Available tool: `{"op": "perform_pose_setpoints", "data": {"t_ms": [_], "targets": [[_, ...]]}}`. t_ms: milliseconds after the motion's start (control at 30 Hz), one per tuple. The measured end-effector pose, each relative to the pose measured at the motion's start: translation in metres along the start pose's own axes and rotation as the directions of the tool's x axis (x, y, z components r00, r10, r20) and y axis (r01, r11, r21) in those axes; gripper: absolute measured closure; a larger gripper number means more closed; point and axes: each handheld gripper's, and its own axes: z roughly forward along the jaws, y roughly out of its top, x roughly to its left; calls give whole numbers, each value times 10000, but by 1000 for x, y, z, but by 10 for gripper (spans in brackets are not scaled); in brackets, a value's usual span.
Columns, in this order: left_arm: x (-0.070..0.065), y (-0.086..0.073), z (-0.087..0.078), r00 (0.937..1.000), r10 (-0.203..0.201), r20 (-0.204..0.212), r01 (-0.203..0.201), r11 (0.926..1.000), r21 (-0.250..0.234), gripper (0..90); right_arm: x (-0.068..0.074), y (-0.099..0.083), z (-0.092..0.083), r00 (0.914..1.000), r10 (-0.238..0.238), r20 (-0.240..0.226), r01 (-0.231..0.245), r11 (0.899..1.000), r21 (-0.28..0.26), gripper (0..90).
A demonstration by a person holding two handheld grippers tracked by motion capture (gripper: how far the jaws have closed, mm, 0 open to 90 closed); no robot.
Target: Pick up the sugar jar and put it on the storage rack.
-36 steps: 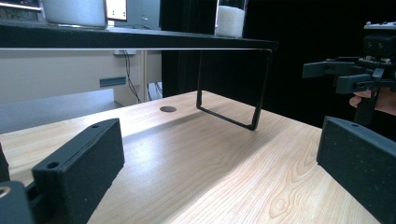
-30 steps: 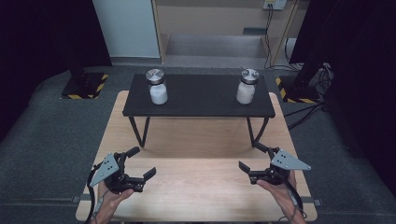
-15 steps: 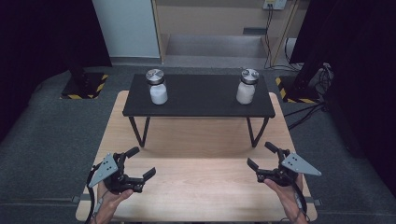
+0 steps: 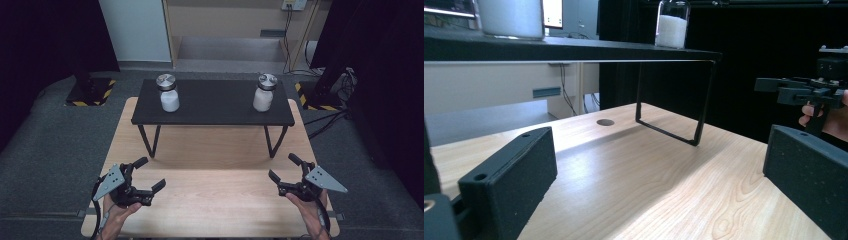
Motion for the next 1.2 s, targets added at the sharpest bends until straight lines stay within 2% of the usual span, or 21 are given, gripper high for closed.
{"op": "perform_pose_setpoints", "data": {"t_ms": [333,600,867,1200], "targets": [[-4,1,-5,9976,270,-645,-274,9996,-61,0,-5,-5,-2,9992,376,130,-377,9993,28,63],[-7,3,-7,9924,538,-1108,-529,9985,118,1,-7,-8,-3,9983,536,245,-536,9986,-27,72],[-8,3,-7,9907,649,-1198,-630,9978,196,1,-9,-10,-6,9964,762,377,-758,9970,-118,75],[-7,3,-7,9908,594,-1215,-573,9981,204,2,-9,-10,-4,9972,708,240,-708,9975,-17,80]]}}
